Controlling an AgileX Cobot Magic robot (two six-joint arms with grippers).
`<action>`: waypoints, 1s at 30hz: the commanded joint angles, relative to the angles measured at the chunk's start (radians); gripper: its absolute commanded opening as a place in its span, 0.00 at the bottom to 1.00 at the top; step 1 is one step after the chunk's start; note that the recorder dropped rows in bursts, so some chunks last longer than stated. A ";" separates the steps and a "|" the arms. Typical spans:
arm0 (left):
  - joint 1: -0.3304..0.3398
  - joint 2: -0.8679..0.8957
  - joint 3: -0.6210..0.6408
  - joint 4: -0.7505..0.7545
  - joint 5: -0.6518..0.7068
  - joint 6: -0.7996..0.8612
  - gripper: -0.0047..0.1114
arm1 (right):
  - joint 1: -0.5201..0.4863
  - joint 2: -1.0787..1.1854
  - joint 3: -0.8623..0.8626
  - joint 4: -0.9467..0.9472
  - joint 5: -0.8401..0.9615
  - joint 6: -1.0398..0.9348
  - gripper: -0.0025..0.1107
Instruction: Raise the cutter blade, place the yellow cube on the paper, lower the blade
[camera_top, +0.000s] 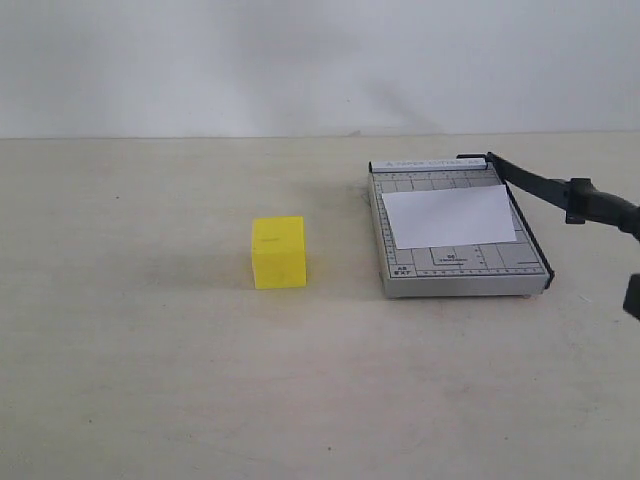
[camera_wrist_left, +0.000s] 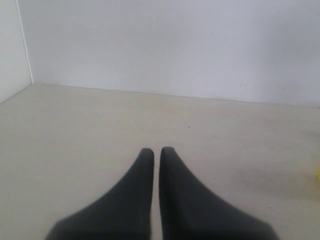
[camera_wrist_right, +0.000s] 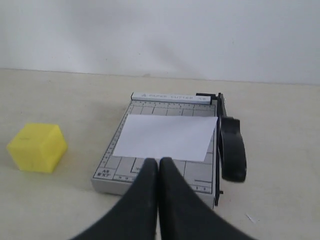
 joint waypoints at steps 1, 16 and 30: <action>-0.001 -0.003 0.003 -0.004 -0.003 0.002 0.08 | 0.001 -0.061 0.075 0.016 -0.021 0.017 0.03; -0.001 -0.003 0.003 -0.004 -0.003 0.002 0.08 | 0.001 -0.101 0.258 0.191 -0.257 0.042 0.03; -0.001 -0.003 0.003 -0.004 -0.003 0.002 0.08 | 0.001 -0.101 0.258 0.191 -0.257 0.042 0.03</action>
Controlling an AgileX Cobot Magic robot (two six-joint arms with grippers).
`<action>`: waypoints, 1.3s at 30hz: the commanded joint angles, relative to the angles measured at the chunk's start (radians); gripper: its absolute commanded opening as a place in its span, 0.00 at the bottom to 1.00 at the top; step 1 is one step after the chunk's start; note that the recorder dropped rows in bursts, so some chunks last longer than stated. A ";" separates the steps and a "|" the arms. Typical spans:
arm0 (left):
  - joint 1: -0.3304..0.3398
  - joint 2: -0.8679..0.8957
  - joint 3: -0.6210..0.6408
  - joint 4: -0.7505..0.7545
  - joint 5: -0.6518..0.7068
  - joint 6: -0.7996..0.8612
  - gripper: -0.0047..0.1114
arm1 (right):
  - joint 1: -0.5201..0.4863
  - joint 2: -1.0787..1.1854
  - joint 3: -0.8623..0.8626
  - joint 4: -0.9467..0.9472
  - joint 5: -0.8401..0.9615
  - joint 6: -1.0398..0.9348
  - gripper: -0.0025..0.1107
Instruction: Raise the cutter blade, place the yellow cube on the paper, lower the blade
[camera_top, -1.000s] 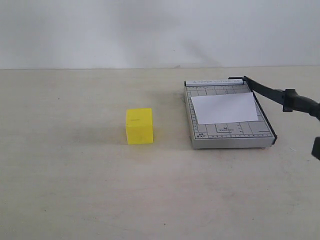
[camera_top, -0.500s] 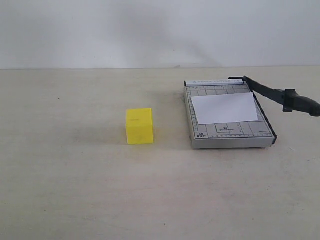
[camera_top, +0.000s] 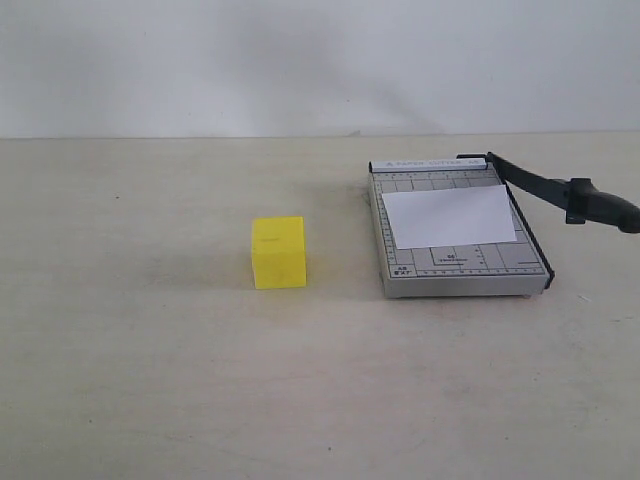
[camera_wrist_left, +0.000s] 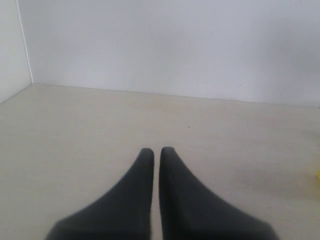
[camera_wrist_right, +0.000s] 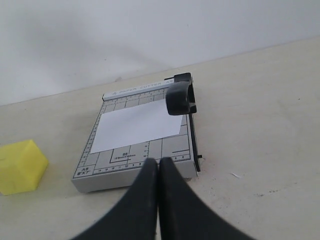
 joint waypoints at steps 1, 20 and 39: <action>-0.001 -0.003 0.003 -0.004 -0.003 0.002 0.08 | 0.001 -0.002 0.004 -0.002 -0.014 -0.003 0.03; -0.001 -0.003 -0.238 -0.441 -0.064 -0.214 0.08 | 0.001 -0.002 0.004 -0.002 -0.014 -0.003 0.03; -0.001 -0.003 -0.431 -0.446 -0.220 -0.070 0.08 | 0.001 -0.002 0.004 -0.002 -0.019 -0.003 0.03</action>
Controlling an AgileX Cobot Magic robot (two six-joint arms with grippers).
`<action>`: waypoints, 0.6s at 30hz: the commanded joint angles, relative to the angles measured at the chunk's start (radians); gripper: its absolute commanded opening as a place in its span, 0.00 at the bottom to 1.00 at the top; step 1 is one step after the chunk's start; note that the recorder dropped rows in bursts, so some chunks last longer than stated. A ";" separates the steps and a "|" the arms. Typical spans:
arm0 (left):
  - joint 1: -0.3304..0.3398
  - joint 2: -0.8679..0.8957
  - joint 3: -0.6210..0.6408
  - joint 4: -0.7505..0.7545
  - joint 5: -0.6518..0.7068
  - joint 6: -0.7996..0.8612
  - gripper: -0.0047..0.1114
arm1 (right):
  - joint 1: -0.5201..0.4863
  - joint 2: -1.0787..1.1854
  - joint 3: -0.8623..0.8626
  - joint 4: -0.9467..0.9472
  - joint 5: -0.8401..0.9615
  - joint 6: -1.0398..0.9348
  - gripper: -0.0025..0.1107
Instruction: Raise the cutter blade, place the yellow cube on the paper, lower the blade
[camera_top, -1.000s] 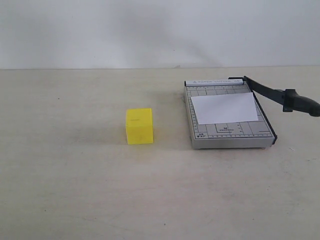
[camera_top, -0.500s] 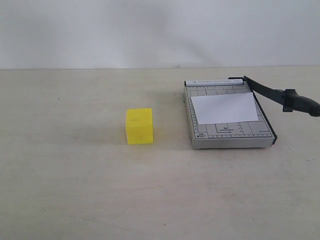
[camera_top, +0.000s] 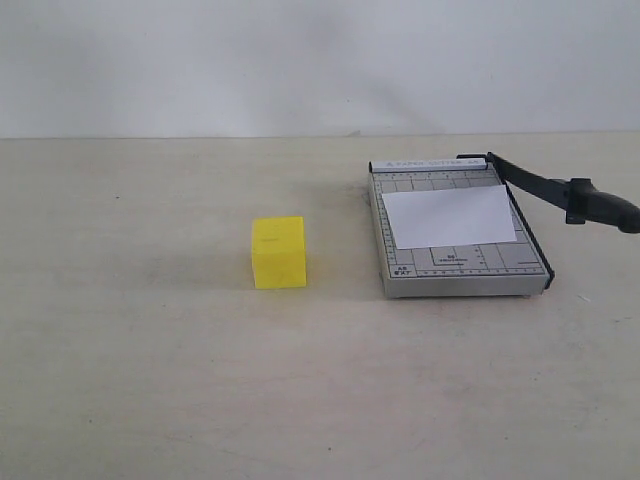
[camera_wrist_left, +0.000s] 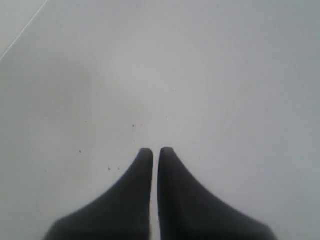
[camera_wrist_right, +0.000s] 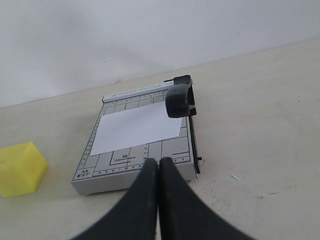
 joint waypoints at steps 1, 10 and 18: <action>-0.001 0.003 -0.021 0.015 0.067 -0.014 0.08 | 0.001 -0.002 0.004 -0.002 -0.012 -0.003 0.03; -0.001 0.092 -0.039 0.017 0.094 0.059 0.08 | 0.001 -0.002 0.004 -0.002 -0.012 -0.003 0.03; -0.157 0.550 -0.237 0.005 0.256 0.416 0.08 | 0.001 -0.002 0.004 -0.002 -0.012 -0.003 0.03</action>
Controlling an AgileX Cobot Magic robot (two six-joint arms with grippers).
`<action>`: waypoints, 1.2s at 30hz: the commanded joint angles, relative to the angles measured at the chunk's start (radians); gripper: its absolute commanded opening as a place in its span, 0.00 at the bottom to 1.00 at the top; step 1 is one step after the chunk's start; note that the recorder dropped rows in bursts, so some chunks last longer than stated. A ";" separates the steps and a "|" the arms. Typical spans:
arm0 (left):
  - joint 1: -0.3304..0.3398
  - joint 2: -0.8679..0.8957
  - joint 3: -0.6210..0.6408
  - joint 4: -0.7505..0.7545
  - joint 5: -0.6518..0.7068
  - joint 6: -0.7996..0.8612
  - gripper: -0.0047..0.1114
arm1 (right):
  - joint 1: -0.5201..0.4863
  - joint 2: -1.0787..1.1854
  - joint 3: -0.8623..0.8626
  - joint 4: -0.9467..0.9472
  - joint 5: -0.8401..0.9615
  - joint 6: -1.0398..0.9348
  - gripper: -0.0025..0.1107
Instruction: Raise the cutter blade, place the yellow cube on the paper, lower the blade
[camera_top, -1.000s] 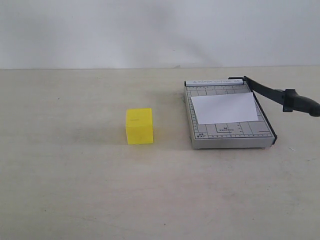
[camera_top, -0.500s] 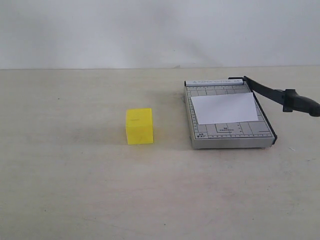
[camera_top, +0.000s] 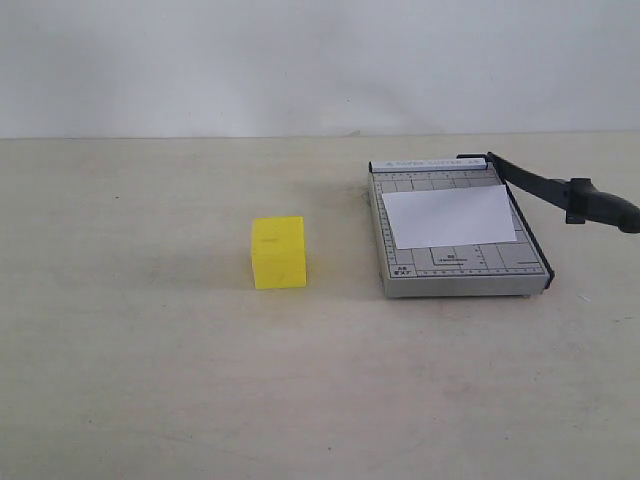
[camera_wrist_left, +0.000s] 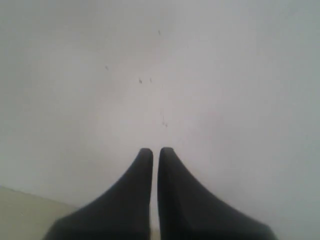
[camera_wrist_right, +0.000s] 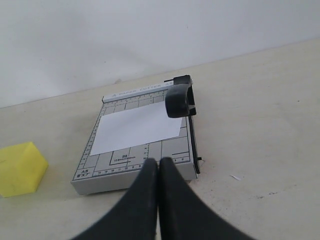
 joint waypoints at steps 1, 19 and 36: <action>-0.171 0.289 -0.142 -0.007 0.074 0.277 0.08 | 0.001 -0.002 0.004 -0.002 -0.012 -0.003 0.03; -0.518 1.241 -0.537 -0.105 -0.152 0.594 0.08 | 0.001 -0.002 0.004 -0.002 -0.012 -0.003 0.03; -0.653 1.651 -0.876 -0.018 -0.227 0.560 0.08 | 0.001 -0.002 0.004 -0.006 -0.012 -0.003 0.03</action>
